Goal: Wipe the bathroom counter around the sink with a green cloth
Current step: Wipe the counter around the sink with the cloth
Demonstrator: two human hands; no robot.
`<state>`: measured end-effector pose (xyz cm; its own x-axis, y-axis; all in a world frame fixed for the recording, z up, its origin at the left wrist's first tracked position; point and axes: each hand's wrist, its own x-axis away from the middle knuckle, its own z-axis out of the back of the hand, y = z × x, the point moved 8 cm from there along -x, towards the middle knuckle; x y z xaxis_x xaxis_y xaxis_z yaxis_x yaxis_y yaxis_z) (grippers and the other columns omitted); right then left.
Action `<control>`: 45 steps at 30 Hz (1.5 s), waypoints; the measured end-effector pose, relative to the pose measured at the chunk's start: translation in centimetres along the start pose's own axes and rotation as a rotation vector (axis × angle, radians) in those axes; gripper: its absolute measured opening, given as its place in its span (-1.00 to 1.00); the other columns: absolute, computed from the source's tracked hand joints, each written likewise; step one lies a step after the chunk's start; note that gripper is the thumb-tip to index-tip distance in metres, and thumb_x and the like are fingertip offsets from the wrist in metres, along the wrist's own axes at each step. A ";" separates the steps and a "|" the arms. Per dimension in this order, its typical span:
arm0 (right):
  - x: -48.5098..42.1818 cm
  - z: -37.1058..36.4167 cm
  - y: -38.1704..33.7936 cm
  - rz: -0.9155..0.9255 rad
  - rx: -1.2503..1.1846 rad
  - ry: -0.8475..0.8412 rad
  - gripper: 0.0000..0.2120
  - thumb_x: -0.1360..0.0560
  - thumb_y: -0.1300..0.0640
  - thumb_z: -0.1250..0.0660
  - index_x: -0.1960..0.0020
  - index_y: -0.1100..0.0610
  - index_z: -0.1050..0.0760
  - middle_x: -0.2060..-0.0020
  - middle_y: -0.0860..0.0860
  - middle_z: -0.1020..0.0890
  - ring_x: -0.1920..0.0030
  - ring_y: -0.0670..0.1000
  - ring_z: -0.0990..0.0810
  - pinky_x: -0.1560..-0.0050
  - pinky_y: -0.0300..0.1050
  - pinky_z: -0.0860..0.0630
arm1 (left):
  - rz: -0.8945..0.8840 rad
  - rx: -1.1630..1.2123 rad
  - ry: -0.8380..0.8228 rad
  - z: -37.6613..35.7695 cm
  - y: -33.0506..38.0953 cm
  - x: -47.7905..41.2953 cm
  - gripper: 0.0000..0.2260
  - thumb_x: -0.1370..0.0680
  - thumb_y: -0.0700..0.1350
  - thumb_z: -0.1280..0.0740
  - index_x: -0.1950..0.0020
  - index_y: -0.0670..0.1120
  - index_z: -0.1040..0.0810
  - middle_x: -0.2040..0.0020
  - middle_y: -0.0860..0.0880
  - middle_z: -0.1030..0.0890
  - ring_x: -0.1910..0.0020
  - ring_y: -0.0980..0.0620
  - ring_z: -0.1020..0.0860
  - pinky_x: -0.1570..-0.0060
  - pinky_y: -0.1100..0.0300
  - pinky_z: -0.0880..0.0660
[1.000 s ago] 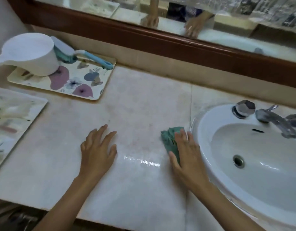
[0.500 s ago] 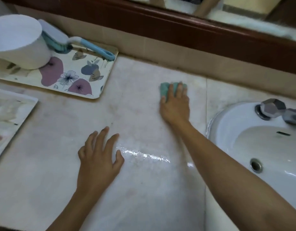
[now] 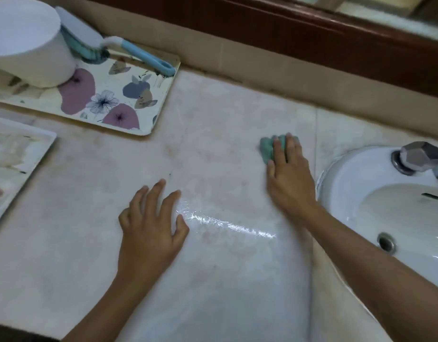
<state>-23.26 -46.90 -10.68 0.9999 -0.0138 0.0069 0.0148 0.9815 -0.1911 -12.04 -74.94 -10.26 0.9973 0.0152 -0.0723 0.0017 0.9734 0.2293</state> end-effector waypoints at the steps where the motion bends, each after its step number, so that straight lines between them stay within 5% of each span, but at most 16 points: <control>1: -2.2 -0.2 -1.2 -0.051 -0.006 0.019 -0.44 -0.59 0.02 0.01 -0.55 0.16 -0.06 -0.54 0.19 -0.05 -0.53 0.20 0.01 -0.42 0.14 -0.21 | 0.003 0.000 -0.001 0.0 -0.1 -0.1 -0.59 -0.50 0.05 -0.17 -0.33 0.01 -0.48 -0.46 -0.05 -0.35 -0.41 -0.17 -0.30 -0.18 -0.12 -0.28; 4: -3.2 -1.5 -7.9 -0.009 -0.061 0.050 -0.44 -0.61 0.01 0.02 -0.57 0.15 0.00 -0.56 0.17 0.01 -0.54 0.21 0.07 -0.45 0.11 -0.14 | 0.007 0.013 -0.014 -0.1 -0.1 -0.1 -0.60 -0.51 0.05 -0.17 -0.33 0.03 -0.46 -0.47 -0.02 -0.34 -0.43 -0.14 -0.28 -0.22 -0.10 -0.26; 7: 5.7 -2.8 -14.3 0.282 -0.110 -0.009 -0.45 -0.61 0.02 0.00 -0.57 0.07 -0.01 -0.57 0.08 0.01 -0.55 0.12 0.10 -0.47 0.04 -0.12 | 0.054 0.246 0.041 0.7 -0.9 0.0 -0.62 -0.55 0.05 -0.11 -0.34 0.02 -0.44 -0.46 0.03 -0.34 -0.43 -0.04 -0.26 -0.32 0.02 -0.19; 12: 14.3 -0.7 -8.9 0.534 -0.068 -0.138 -0.45 -0.58 0.02 -0.06 -0.56 -0.04 -0.06 -0.56 -0.01 -0.04 -0.55 0.02 0.02 -0.43 -0.08 -0.15 | 0.123 0.603 0.182 3.8 -3.3 0.9 -0.67 -0.53 -0.05 -0.20 -0.25 -0.08 -0.54 -0.37 0.04 -0.41 -0.36 0.08 -0.36 -0.34 0.41 -0.19; 16: 5.2 -0.4 -5.9 0.215 -0.055 -0.080 -0.45 -0.57 -0.04 0.05 -0.55 -0.06 -0.08 -0.56 0.03 -0.06 -0.55 0.05 0.01 -0.46 0.02 -0.14 | 0.198 0.464 0.232 5.9 -7.2 4.6 -0.67 -0.48 -0.05 -0.21 -0.20 -0.03 -0.58 -0.34 0.05 -0.45 -0.30 0.07 -0.37 -0.29 0.20 -0.28; 20: -2.9 -2.2 -13.5 0.084 -0.034 -0.016 -0.46 -0.60 0.03 0.01 -0.56 0.09 -0.04 -0.55 0.17 -0.02 -0.54 0.21 0.05 -0.44 0.17 -0.16 | 0.409 0.313 0.284 6.8 -13.6 8.4 -0.65 -0.52 -0.05 -0.14 -0.21 -0.06 -0.58 -0.35 -0.03 -0.48 -0.33 -0.16 -0.39 -0.28 0.00 -0.25; 23: 0.2 -4.4 -22.3 0.195 -0.079 -0.017 -0.44 -0.59 0.03 -0.01 -0.56 0.11 -0.04 -0.56 0.16 0.00 -0.54 0.20 0.08 -0.45 0.13 -0.13 | 0.469 0.257 0.327 7.2 -16.8 9.8 -0.65 -0.55 -0.07 -0.12 -0.24 -0.10 -0.57 -0.34 -0.08 -0.48 -0.32 -0.20 -0.40 -0.29 -0.04 -0.26; 26: 11.9 -5.5 -28.0 0.503 -0.113 -0.093 -0.43 -0.59 0.03 -0.05 -0.57 0.07 -0.05 -0.56 0.11 0.00 -0.55 0.17 0.10 -0.47 0.07 -0.12 | 0.486 0.238 0.371 7.1 -18.1 10.4 -0.66 -0.53 -0.11 -0.14 -0.23 -0.13 -0.56 -0.32 -0.12 -0.50 -0.28 -0.21 -0.42 -0.30 -0.06 -0.26; 30: 19.8 -3.4 -22.3 0.794 -0.099 -0.218 -0.46 -0.60 0.00 -0.08 -0.56 -0.02 -0.09 -0.56 0.02 -0.06 -0.56 0.06 0.02 -0.44 -0.03 -0.21 | 0.550 0.279 0.409 5.8 -19.0 10.7 -0.68 -0.49 -0.13 -0.18 -0.17 -0.10 -0.58 -0.30 -0.06 -0.51 -0.28 -0.18 -0.41 -0.30 0.01 -0.23; 35: 6.3 -2.0 -12.9 0.363 0.007 -0.099 -0.46 -0.58 -0.02 0.02 -0.56 -0.02 -0.08 -0.55 0.07 -0.08 -0.55 0.08 -0.03 -0.45 0.04 -0.18 | 0.554 0.267 0.473 5.8 -19.1 10.7 -0.71 -0.49 -0.14 -0.18 -0.11 -0.06 -0.62 -0.26 -0.03 -0.54 -0.21 -0.17 -0.46 -0.20 0.03 -0.28; 40: 2.1 -4.2 -22.9 0.143 -0.003 -0.025 -0.43 -0.60 0.00 0.05 -0.56 0.16 0.00 -0.55 0.21 0.02 -0.53 0.24 0.07 -0.44 0.18 -0.15 | 0.548 0.298 0.532 5.9 -19.2 11.0 -0.73 -0.50 -0.19 -0.19 -0.07 -0.05 -0.64 -0.23 -0.01 -0.56 -0.16 -0.15 -0.48 -0.14 0.06 -0.31; 45: 19.0 -5.9 -32.0 0.761 -0.069 -0.179 -0.46 -0.63 0.01 -0.02 -0.57 0.07 -0.03 -0.57 0.10 0.01 -0.55 0.14 0.10 -0.47 0.04 -0.12 | 0.552 0.358 0.556 5.9 -19.6 11.3 -0.73 -0.53 -0.20 -0.17 -0.13 -0.10 -0.60 -0.23 -0.04 -0.58 -0.17 -0.11 -0.49 -0.18 0.18 -0.26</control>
<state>-4.66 -79.72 -10.22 0.7192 0.6948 0.0068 -0.6682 0.6942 -0.2676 -0.40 -95.26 -9.81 0.6818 0.6655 -0.3038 -0.3561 0.6647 0.6568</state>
